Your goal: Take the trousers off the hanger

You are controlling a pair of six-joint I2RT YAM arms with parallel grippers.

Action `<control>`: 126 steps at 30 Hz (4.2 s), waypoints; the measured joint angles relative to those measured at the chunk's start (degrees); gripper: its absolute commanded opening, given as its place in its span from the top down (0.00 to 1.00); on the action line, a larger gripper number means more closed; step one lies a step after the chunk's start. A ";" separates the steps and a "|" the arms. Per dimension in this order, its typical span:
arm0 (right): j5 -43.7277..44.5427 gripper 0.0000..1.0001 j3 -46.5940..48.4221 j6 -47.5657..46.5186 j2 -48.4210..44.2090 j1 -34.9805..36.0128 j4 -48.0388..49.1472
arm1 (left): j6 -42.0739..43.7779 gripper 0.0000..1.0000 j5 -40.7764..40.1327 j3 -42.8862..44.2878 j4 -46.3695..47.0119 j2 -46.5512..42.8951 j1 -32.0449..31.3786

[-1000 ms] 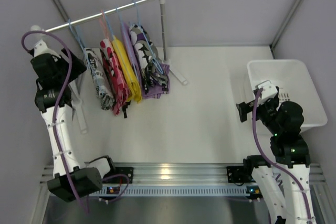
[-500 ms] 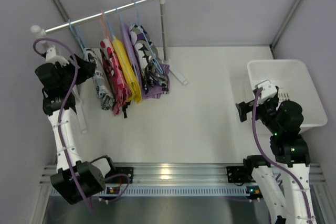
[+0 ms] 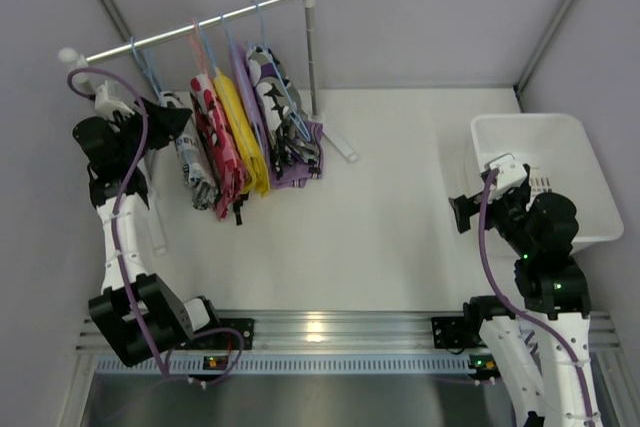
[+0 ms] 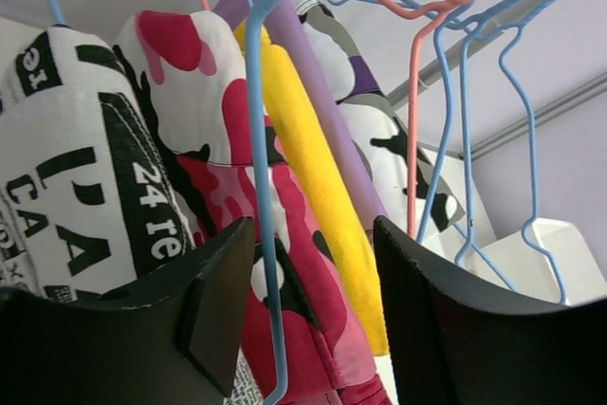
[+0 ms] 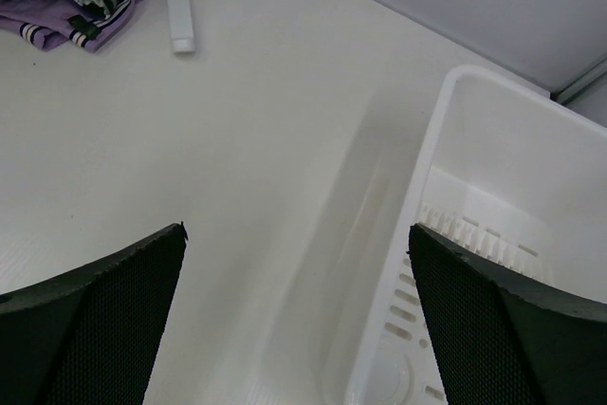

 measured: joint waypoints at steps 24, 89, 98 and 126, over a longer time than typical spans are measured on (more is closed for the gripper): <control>-0.79 0.01 -0.52 -0.98 -1.57 0.00 0.17 | -3.67 1.00 3.80 -3.41 7.56 1.51 0.15; -0.90 0.00 -4.15 1.62 -8.74 -0.02 -0.13 | 7.41 1.00 40.79 6.88 -62.16 -38.40 -2.21; -0.57 0.00 -4.15 2.71 -7.23 -0.02 0.20 | 18.05 1.00 40.39 16.06 -70.69 -27.32 1.44; 2.45 0.00 -4.92 4.15 -2.56 -0.02 1.36 | 31.06 1.00 38.53 64.30 -85.13 16.46 -17.31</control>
